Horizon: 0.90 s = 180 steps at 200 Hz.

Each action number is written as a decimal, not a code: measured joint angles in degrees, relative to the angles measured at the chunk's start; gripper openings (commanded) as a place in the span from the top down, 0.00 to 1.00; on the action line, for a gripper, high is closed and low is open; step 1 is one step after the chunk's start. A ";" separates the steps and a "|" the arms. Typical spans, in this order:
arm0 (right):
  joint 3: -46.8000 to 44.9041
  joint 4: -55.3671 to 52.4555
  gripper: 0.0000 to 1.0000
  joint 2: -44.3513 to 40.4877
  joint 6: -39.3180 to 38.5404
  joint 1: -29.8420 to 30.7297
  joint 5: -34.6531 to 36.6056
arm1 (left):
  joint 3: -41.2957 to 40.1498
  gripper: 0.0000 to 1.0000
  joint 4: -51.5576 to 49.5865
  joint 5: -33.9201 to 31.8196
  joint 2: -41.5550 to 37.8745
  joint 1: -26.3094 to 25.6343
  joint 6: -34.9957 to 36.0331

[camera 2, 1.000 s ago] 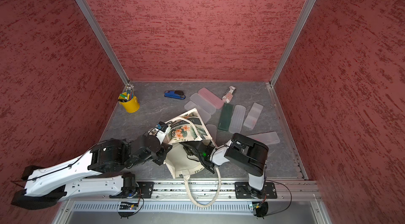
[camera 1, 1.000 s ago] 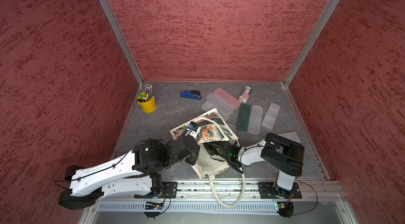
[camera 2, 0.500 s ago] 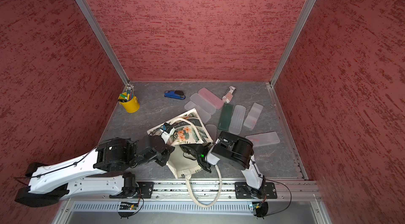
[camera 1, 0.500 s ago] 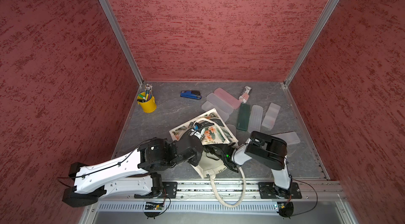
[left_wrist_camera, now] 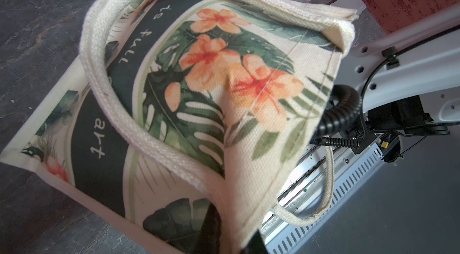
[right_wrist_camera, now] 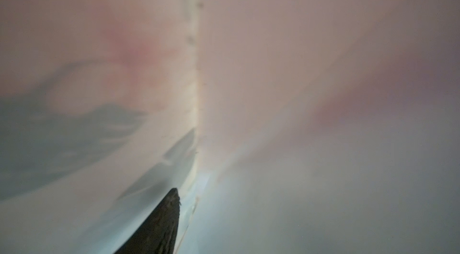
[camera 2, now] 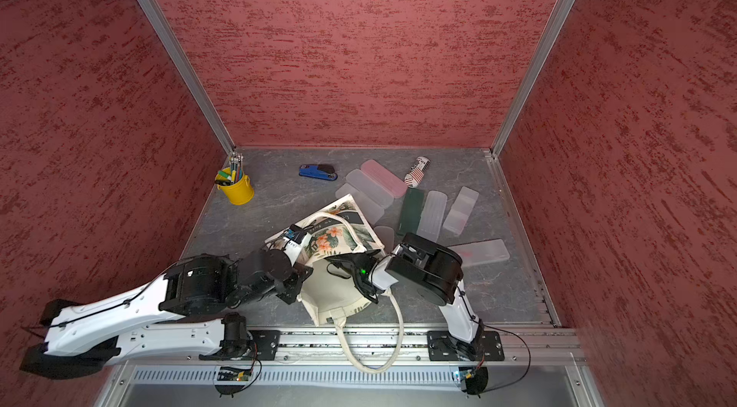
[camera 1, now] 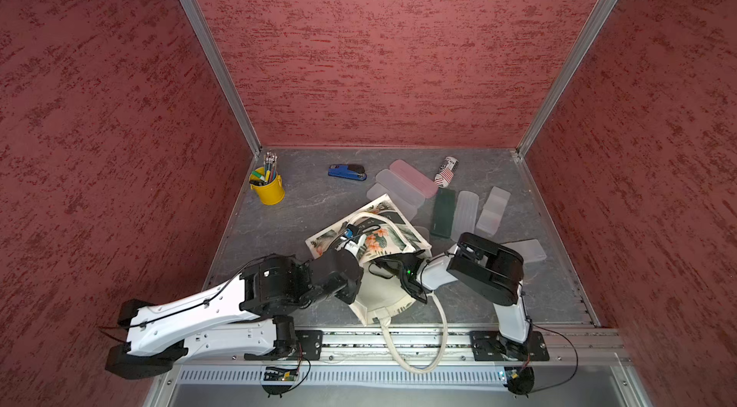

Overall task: Take out the pencil case from the canvas bag
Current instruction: Pick up the pencil case from the canvas bag.

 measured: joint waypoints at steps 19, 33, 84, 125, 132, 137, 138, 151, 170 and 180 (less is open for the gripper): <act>-0.96 -2.21 0.29 0.11 2.75 0.02 -1.01 | -0.39 1.00 0.00 -0.13 -0.33 0.00 -0.20; -2.80 -2.91 0.31 0.31 4.33 0.02 -1.11 | -0.87 1.00 0.07 0.20 -0.44 -0.09 -0.20; -3.58 -0.37 0.51 2.58 5.66 0.02 -0.79 | -1.55 1.00 0.15 0.83 -0.42 -0.13 -0.20; -3.58 8.00 0.65 5.33 6.23 -0.20 -0.68 | -1.95 1.00 0.15 0.66 -1.55 -0.11 -0.39; -3.58 8.63 0.66 5.53 6.14 -0.20 -1.14 | -1.95 1.00 0.07 0.48 -1.90 -0.11 -0.48; -3.56 8.85 0.67 5.60 6.12 -0.20 -1.55 | -1.95 1.00 0.04 0.33 -2.10 -0.11 -0.66; -3.56 8.85 0.67 5.60 6.10 -0.20 -1.64 | -1.95 1.00 0.04 0.24 -2.19 -0.11 -0.70; -3.56 8.98 0.72 5.55 5.77 -0.24 -2.84 | -1.95 1.00 -0.07 -0.44 -2.73 -0.11 -1.07; -3.54 6.86 0.74 4.70 4.46 -0.33 -4.72 | -1.95 1.00 -0.31 -1.49 -3.67 -0.11 -1.79; -3.54 4.85 0.76 3.65 3.26 -0.33 -5.57 | -2.03 1.00 -0.26 -2.16 -4.44 -0.13 -2.21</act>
